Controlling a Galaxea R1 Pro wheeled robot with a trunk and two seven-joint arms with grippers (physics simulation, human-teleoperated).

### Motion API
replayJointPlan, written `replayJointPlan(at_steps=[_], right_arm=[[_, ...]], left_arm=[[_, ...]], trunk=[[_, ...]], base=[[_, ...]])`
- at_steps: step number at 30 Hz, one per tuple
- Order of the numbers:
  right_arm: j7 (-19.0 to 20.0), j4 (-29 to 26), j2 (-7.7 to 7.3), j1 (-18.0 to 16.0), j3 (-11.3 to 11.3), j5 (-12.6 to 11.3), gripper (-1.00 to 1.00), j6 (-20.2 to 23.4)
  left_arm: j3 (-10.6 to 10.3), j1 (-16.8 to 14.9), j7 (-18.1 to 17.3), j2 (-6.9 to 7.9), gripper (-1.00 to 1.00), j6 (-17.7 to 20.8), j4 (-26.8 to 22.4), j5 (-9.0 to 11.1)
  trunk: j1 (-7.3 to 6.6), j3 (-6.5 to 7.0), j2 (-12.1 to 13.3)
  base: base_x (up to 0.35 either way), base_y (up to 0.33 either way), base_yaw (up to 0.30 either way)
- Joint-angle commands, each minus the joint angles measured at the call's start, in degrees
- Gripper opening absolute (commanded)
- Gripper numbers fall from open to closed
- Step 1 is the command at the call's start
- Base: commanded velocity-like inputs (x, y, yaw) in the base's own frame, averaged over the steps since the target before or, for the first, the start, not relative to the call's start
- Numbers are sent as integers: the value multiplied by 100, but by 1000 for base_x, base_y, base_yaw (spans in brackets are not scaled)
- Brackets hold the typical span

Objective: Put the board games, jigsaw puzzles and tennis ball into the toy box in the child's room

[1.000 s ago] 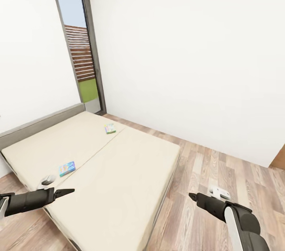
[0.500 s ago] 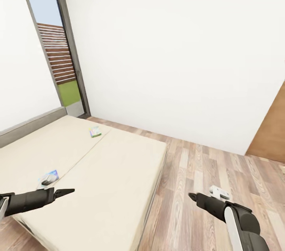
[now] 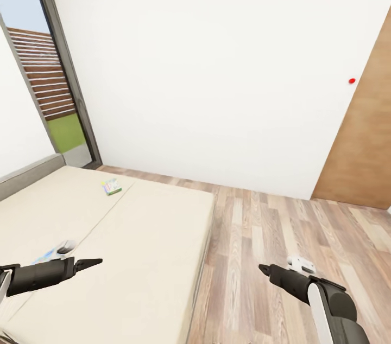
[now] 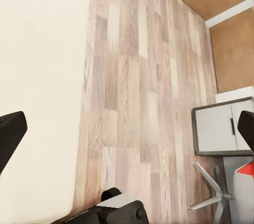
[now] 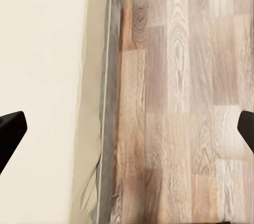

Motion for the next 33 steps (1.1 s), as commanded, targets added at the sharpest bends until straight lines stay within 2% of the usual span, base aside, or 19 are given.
replayJointPlan(at_steps=[1,10,33], right_arm=[[8,-5,7,-8,-14,-20,100,29],[5,-5,-1,-7,-14,-20,100,29],[4,-5,-2,-7,-14,-20,100,29]], left_arm=[[6,-4,-26,1,100,52,-1,-5],[6,-4,-26,1,100,52,-1,-5],[7,-4,-26,1,100,52,-1,-5]], trunk=[[3,-14,-14],[3,-14,-14],[3,-14,-14]], base=[[-63,214,-279],[-35,92,-242],[-44,78,-36]])
